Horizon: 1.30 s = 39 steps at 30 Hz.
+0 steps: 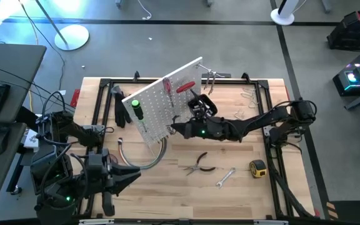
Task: Hang tools onto peg board
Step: Hang the safety glasses on the peg board, then hang the wrench on the peg board
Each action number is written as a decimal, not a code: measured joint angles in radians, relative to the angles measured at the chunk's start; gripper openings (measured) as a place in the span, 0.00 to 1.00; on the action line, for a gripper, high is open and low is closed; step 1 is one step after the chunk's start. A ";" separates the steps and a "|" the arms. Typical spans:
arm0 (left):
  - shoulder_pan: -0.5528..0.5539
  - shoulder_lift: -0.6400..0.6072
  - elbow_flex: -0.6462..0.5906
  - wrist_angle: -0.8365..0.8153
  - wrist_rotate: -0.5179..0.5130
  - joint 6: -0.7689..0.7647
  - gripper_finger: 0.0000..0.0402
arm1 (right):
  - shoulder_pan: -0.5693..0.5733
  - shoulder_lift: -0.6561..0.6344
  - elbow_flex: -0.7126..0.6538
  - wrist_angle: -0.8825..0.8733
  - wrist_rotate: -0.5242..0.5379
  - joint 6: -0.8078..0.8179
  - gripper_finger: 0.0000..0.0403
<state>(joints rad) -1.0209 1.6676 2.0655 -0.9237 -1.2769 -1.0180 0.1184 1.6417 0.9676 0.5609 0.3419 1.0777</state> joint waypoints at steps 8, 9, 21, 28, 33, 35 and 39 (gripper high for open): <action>0.000 0.000 0.000 0.000 0.020 0.000 0.16 | -0.017 -0.004 0.000 -0.059 -0.019 0.226 0.41; 0.000 0.000 0.000 0.000 0.020 0.000 0.16 | -0.021 -0.004 0.000 -0.071 -0.019 0.260 0.41; -0.001 0.001 0.000 -0.001 0.055 0.000 0.16 | -0.019 -0.070 0.000 -0.327 -0.025 0.352 0.41; -0.001 0.001 0.000 -0.015 0.055 0.000 0.16 | 0.031 -0.178 0.000 -0.403 -0.035 0.231 0.41; -0.001 0.001 0.000 -0.015 0.053 0.000 0.16 | 0.092 -0.223 0.000 -0.475 -0.061 0.193 0.41; -0.001 0.001 0.000 -0.014 0.053 0.000 0.16 | 0.126 -0.231 0.000 -0.495 -0.082 0.158 0.41; -0.001 0.001 0.000 -0.014 0.046 0.000 0.16 | 0.203 -0.232 0.000 -0.555 -0.084 0.144 0.41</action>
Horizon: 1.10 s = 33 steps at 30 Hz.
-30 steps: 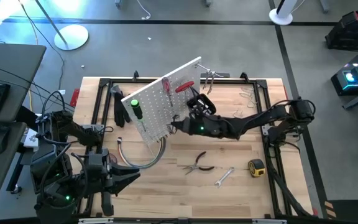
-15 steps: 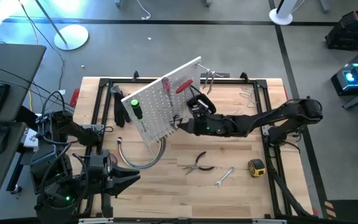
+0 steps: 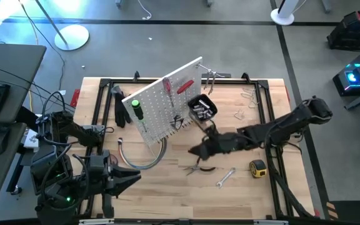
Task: Hang tools onto peg board
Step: Hang the wrench on the peg board
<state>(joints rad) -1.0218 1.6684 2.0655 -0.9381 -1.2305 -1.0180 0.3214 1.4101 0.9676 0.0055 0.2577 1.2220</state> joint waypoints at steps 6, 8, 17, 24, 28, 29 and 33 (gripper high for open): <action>0.000 0.000 0.000 0.019 -0.013 0.000 0.16 | 0.147 -0.057 0.000 -0.126 0.060 -0.056 0.39; 0.000 0.000 0.000 0.025 -0.013 0.000 0.16 | 0.208 -0.113 0.000 -0.254 0.124 -0.015 0.33; 0.018 0.000 0.000 0.031 -0.077 0.000 0.16 | 0.491 -0.289 0.000 -0.822 0.346 0.331 0.01; 0.060 0.000 0.000 0.029 -0.044 0.000 0.16 | 0.506 -0.238 0.000 -0.863 0.156 0.146 0.21; 0.078 0.000 0.000 0.028 0.006 -0.002 0.16 | 0.503 -0.155 0.000 -0.824 -0.028 -0.203 0.39; 0.080 0.000 0.000 0.028 0.011 -0.003 0.16 | 0.497 -0.130 0.000 -0.825 -0.063 -0.282 0.44; 0.081 0.000 0.000 0.028 0.018 -0.040 0.16 | 0.461 -0.002 0.000 -0.875 -0.155 -0.468 0.56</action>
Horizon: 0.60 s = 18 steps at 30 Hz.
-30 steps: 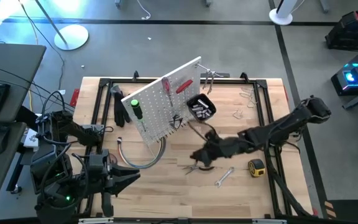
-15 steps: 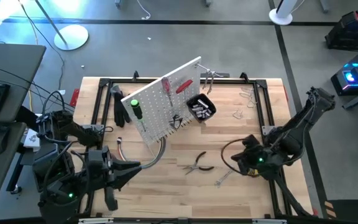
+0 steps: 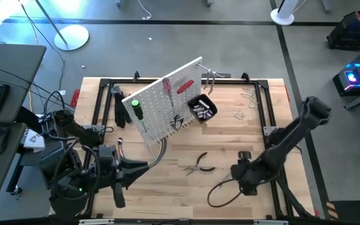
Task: Hang tools onto peg board
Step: Hang the wrench on the peg board
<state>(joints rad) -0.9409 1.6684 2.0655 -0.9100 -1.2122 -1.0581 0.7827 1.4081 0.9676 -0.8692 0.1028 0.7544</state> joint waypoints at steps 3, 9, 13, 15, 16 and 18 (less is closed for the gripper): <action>-0.004 0.000 0.000 0.000 0.003 -0.028 0.16 | -0.043 0.096 0.000 -0.052 0.026 -0.040 0.58; -0.011 0.000 0.000 0.003 0.006 -0.044 0.16 | -0.180 0.188 -0.033 0.001 0.029 -0.177 0.52; -0.011 0.000 0.000 0.028 0.020 -0.048 0.16 | -0.247 0.153 -0.137 0.056 -0.113 -0.195 0.48; -0.011 0.000 0.000 0.035 0.038 -0.048 0.16 | -0.255 0.108 -0.167 0.097 -0.176 -0.191 0.47; -0.011 0.000 0.000 0.035 0.041 -0.048 0.16 | -0.252 0.079 -0.173 0.125 -0.179 -0.185 0.47; -0.007 0.000 0.000 0.036 0.041 -0.047 0.16 | -0.242 0.022 -0.186 0.187 -0.145 -0.174 0.47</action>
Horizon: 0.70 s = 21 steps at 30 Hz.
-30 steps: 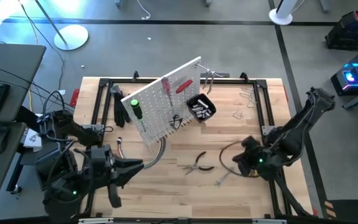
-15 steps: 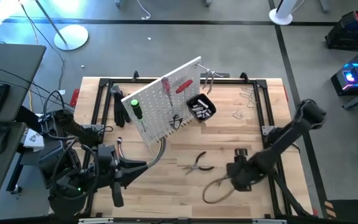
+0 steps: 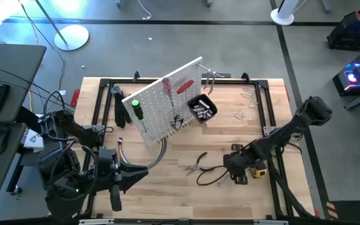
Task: Hang tools onto peg board
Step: Hang the wrench on the peg board
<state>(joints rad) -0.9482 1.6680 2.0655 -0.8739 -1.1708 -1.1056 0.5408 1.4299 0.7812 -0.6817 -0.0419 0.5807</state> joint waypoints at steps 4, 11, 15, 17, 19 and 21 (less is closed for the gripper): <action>0.002 0.002 0.000 0.003 -0.001 0.003 0.16 | 0.004 -0.038 -0.027 -0.021 0.081 0.051 0.47; 0.006 0.003 0.000 0.004 -0.008 0.027 0.16 | -0.003 -0.034 -0.081 0.037 0.048 0.094 0.47; 0.008 0.003 0.000 0.003 -0.013 0.037 0.16 | -0.004 -0.019 -0.102 0.020 0.058 0.093 0.47; 0.013 0.003 -0.002 0.004 -0.014 0.037 0.16 | -0.005 -0.010 -0.111 0.016 0.065 0.093 0.47; 0.018 0.004 -0.004 0.003 -0.013 0.037 0.16 | -0.009 -0.002 -0.111 0.026 0.070 0.093 0.47; 0.019 0.004 -0.004 0.004 -0.013 0.037 0.16 | -0.011 0.004 -0.111 0.056 0.072 0.095 0.47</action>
<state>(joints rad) -0.9295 1.6718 2.0617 -0.8701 -1.1840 -1.0687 0.5301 1.4343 0.6701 -0.6252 0.0301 0.6762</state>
